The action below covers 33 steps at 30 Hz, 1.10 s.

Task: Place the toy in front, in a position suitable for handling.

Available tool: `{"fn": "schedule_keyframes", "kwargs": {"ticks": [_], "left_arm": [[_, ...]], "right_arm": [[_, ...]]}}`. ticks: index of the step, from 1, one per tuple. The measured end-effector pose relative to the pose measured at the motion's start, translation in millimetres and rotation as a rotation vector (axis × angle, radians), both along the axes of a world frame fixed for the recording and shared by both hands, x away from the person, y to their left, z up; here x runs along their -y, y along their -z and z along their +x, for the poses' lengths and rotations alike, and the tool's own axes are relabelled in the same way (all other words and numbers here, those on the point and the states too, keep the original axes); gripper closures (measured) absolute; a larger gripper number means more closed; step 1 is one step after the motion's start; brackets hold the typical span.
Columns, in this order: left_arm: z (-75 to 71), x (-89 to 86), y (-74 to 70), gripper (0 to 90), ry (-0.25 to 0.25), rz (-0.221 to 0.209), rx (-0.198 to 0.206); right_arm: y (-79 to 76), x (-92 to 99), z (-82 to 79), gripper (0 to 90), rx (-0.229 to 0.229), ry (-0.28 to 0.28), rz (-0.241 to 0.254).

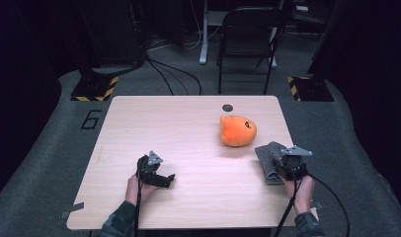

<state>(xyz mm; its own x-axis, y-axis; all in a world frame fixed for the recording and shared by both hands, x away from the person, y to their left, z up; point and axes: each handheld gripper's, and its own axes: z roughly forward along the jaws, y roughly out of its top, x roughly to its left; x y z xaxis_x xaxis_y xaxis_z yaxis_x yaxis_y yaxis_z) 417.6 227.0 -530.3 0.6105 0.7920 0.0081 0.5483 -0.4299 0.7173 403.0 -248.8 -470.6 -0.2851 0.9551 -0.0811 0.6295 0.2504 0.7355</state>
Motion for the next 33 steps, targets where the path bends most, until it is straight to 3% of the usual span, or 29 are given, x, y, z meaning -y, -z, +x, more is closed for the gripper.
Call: {"fn": "schedule_keyframes", "kwargs": {"ticks": [7, 11, 15, 20, 24, 33], "left_arm": [[-0.1, 0.0, 0.0, 0.0, -0.001, 0.000, 0.000], [-0.1, 0.0, 0.0, 0.0, -0.001, 0.000, 0.000], [0.0, -0.4, -0.3, 0.0, -0.005, 0.002, -0.004], [1.4, -2.4, -0.5, 0.1, -0.012, 0.003, 0.002], [5.7, -3.0, -5.0, 0.2, -0.012, -0.013, 0.003], [17.4, 8.9, -30.1, 0.7, 0.002, -0.074, 0.062]], "right_arm": [[12.7, 1.5, 16.4, 70.8, -0.028, 0.057, 0.007], [20.4, 8.8, 23.9, 52.1, -0.055, 0.096, 0.029], [19.0, 11.2, 21.6, 29.3, -0.056, 0.083, 0.034], [11.8, 8.3, 12.2, 13.5, -0.053, 0.042, 0.042], [4.7, 6.4, 2.4, 8.4, -0.055, -0.033, 0.069], [-2.8, -2.8, -14.7, 3.7, -0.064, -0.089, 0.068]]}}
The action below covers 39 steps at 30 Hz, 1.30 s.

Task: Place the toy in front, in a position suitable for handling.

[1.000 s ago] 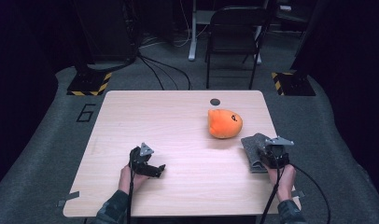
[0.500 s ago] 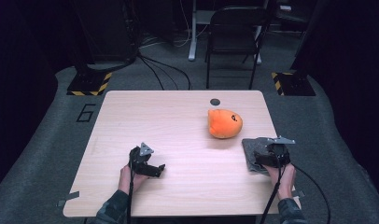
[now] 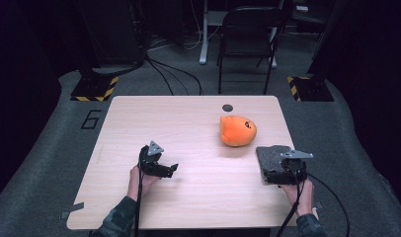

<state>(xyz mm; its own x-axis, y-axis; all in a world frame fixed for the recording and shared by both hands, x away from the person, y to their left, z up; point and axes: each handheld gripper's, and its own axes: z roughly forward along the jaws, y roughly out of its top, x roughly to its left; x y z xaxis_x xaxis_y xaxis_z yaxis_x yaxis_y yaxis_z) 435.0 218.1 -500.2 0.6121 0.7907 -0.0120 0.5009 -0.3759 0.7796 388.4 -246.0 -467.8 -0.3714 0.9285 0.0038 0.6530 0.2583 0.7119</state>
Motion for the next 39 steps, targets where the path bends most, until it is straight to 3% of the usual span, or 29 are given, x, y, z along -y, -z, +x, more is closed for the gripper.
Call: {"fn": "schedule_keyframes", "kwargs": {"ticks": [6, 11, 15, 20, 22, 24, 26, 33, 39], "left_arm": [[24.7, 26.2, -13.1, 0.9, 0.034, 0.009, -0.016], [45.4, 47.1, -22.3, 0.1, 0.061, -0.025, -0.051], [59.4, 64.7, -30.3, 0.1, 0.075, -0.017, -0.035], [77.9, 86.3, -38.9, 0.1, 0.099, -0.061, -0.040], [84.2, 96.0, -42.1, 0.7, 0.107, -0.055, -0.035], [87.1, 100.6, -43.9, 1.2, 0.117, -0.054, -0.035], [95.7, 116.2, -46.7, 1.4, 0.123, -0.074, -0.038], [112.8, 148.6, -54.1, 2.2, 0.174, -0.053, -0.064], [124.5, 176.5, -58.9, 3.1, 0.209, -0.065, -0.086]], "right_arm": [[-0.5, 6.2, -9.6, 0.2, -0.004, -0.017, 0.007], [-0.8, 15.2, -9.9, 0.0, -0.012, -0.003, 0.014], [-0.4, 16.7, -8.2, 0.0, -0.007, 0.003, 0.023], [3.3, 12.4, -8.2, 0.0, -0.025, -0.012, 0.018], [4.6, 11.1, -7.8, 0.0, -0.034, -0.014, 0.018], [4.5, 10.8, -7.7, 0.1, -0.032, -0.019, 0.014], [4.3, 9.7, -7.7, 0.4, -0.032, -0.015, 0.023], [3.7, 14.2, -8.3, 0.5, -0.028, -0.018, 0.027], [2.6, 17.4, -8.6, 0.9, -0.027, -0.013, 0.035]]}}
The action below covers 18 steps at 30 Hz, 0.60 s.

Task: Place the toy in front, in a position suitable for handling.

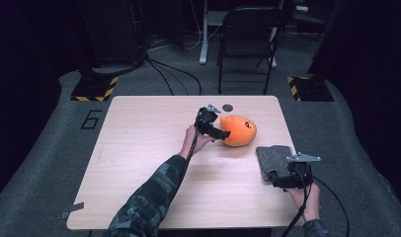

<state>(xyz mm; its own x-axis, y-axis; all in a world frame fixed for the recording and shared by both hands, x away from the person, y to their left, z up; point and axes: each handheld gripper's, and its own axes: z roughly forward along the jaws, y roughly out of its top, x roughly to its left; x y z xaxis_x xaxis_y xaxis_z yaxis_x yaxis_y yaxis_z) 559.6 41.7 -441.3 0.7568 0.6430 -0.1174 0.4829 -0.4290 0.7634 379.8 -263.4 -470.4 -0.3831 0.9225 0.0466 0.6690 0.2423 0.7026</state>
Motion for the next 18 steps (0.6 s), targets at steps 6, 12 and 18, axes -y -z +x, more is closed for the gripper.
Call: {"fn": "schedule_keyframes", "kwargs": {"ticks": [6, 12, 18], "left_arm": [[8.7, 26.9, -2.7, 5.7, 0.027, 0.035, 0.004], [12.6, 43.4, 6.0, 18.1, 0.026, 0.084, 0.004], [12.2, 40.8, 14.2, 42.7, 0.011, 0.089, -0.010]], "right_arm": [[-1.2, 3.0, 0.5, 1.1, 0.009, -0.003, 0.007], [-0.1, 3.8, 1.2, 1.7, 0.001, -0.008, 0.008], [1.5, 1.9, 1.6, 2.4, -0.010, -0.001, 0.012]]}}
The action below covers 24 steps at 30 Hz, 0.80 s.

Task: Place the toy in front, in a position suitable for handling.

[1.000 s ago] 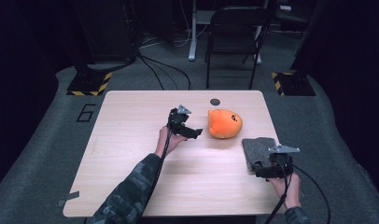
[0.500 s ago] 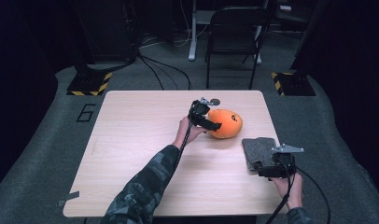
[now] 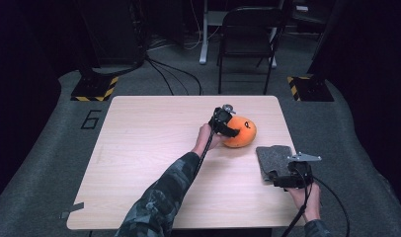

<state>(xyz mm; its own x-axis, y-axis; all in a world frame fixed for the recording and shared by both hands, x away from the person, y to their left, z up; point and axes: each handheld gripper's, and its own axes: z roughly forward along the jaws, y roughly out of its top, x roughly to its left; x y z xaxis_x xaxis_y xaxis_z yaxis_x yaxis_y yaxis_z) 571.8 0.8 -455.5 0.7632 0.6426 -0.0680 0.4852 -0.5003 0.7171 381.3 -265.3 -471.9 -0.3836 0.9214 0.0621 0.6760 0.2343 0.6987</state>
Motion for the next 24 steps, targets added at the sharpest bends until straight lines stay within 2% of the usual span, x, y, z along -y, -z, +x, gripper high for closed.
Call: {"fn": "schedule_keyframes", "kwargs": {"ticks": [4, 6, 9, 11, 13, 17, 18, 20, 24], "left_arm": [[-2.0, -4.8, 3.6, 60.1, -0.006, -0.018, -0.005], [-3.6, -6.1, 3.8, 65.8, -0.008, -0.025, 0.004], [-5.2, -9.7, 4.2, 70.7, -0.010, -0.066, 0.013], [-5.7, -11.2, 4.3, 72.1, -0.008, -0.080, 0.015], [-7.5, -15.6, 1.1, 73.2, -0.008, -0.113, 0.021], [-10.2, -20.2, -5.6, 73.6, -0.018, -0.115, 0.028], [-13.6, -25.2, -11.3, 73.6, -0.015, -0.116, 0.044], [-17.4, -32.1, -17.0, 73.5, -0.017, -0.131, 0.042], [-28.1, -44.0, -26.3, 73.3, -0.010, -0.132, 0.056]], "right_arm": [[-0.6, -1.8, -0.2, 3.3, 0.007, -0.009, -0.007], [-0.9, -2.0, 0.0, 3.9, 0.012, -0.016, -0.014], [-1.1, -3.2, -0.3, 4.0, 0.010, -0.012, -0.011], [-1.3, -2.9, -0.3, 4.1, 0.011, -0.012, -0.011], [-1.6, -0.7, -0.3, 4.2, 0.018, -0.009, -0.011], [-1.6, 2.2, -0.4, 4.2, 0.018, -0.006, -0.005], [-1.5, 3.3, -0.5, 4.2, 0.020, -0.005, -0.003], [-1.9, 3.1, -0.6, 4.3, 0.016, -0.003, -0.001], [-1.4, 3.5, 0.2, 4.3, 0.016, 0.002, -0.001]]}}
